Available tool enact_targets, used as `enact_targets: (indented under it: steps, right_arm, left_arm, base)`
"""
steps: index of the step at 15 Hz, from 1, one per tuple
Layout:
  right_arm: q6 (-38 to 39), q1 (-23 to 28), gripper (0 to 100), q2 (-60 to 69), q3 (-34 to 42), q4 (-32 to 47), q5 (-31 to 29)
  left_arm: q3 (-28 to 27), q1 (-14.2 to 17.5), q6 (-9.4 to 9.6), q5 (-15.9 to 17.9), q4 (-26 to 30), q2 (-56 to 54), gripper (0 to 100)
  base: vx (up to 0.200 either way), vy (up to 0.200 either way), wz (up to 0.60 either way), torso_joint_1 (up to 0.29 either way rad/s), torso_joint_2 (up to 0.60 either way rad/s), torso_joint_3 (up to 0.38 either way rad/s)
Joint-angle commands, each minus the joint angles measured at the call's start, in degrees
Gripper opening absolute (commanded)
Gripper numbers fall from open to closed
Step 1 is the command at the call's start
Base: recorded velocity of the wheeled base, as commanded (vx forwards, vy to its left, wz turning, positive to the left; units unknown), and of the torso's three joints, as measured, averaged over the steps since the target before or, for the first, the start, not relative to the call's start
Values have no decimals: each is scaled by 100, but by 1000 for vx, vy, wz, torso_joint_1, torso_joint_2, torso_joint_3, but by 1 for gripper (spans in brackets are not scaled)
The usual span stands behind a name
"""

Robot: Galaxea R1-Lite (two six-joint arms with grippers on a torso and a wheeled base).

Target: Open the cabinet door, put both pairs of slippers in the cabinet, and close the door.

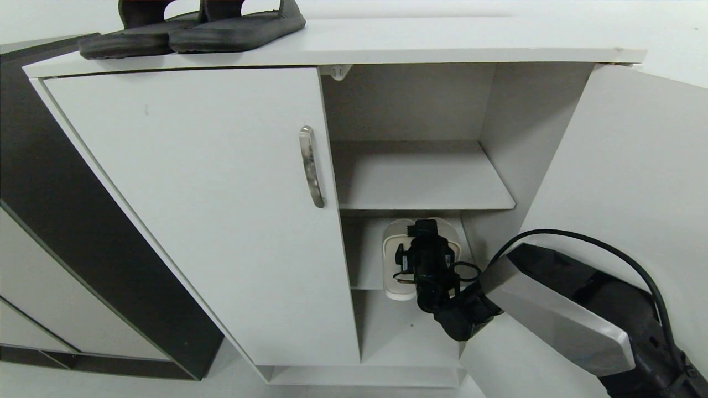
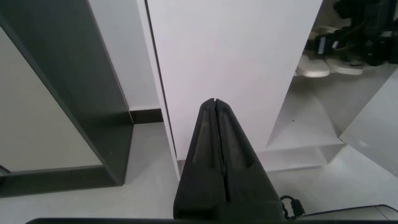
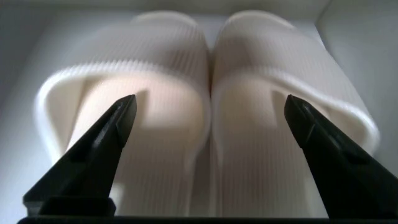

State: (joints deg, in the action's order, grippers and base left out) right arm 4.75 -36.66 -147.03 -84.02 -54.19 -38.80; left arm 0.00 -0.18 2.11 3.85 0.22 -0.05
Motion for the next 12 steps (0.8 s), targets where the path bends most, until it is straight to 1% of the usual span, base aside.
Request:
enact_targets:
  steps: [1,3,4,5,7,9,12]
  right_arm:
    - [-1,-298,100,913,1239,-417,-22]
    - [8,-588,100,1326,2179,-813,-22]
    - [8,-667,100,1379,2408,-962,-31]
    - [-10,-790,100,1476,2882,-1428,-40]
    - [-141,-799,100,1519,3225,-1920,-57]
    - [-282,-799,100,1528,3348,-2070,-48]
    - [-273,-817,100,1493,3366,-2096,-40]
  left_arm:
    - [0,1,0,1,-4,5,0]
    - [0,1,-9,-7,-4,5,0]
    - [0,1,0,1,-4,5,0]
    - [0,1,0,1,-4,5,0]
    - [0,1,0,1,-4,5,0]
    - [0,1,0,1,4,5,0]
    - [0,1,0,1,4,14,0]
  base:
    - [0,0,0,0,0,0]
    - [0,0,0,0,0,0]
    - [0,0,0,0,0,0]
    - [0,0,0,0,0,0]
    - [0,0,0,0,0,0]
    - [0,0,0,0,0,0]
    - [-200,0,0,4,1,2]
